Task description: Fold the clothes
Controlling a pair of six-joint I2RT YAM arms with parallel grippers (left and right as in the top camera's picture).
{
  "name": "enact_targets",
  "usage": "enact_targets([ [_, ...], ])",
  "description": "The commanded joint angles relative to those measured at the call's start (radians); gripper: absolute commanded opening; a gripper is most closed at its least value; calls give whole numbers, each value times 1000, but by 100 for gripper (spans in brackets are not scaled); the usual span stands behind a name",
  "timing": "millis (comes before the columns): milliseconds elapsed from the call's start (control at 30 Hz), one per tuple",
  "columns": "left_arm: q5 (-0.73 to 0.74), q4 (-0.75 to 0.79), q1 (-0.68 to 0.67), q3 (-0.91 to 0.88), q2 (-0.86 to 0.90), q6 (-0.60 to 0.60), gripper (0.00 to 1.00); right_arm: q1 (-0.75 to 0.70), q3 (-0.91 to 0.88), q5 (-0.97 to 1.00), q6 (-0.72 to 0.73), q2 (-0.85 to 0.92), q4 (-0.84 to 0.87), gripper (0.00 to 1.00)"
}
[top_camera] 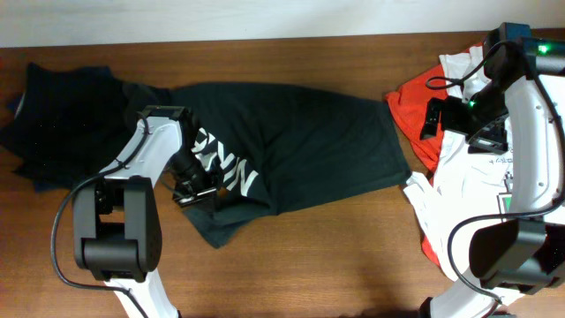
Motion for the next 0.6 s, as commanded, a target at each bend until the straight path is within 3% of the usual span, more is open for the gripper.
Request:
enact_targets([
  [0, -107, -130, 20, 19, -2, 10, 0, 0, 3, 58, 2, -28, -14, 99],
  [100, -74, -217, 19, 13, -14, 26, 1, 0, 3, 58, 2, -28, -16, 99],
  [267, 333, -295, -12, -14, -84, 306, 0, 0, 3, 58, 2, -23, -12, 99],
  [367, 524, -293, -49, -24, -132, 321, 0, 0, 3, 58, 2, -13, -12, 99],
  [567, 727, -209, -97, -27, -134, 351, 0, 0, 3, 58, 2, -13, -11, 99],
])
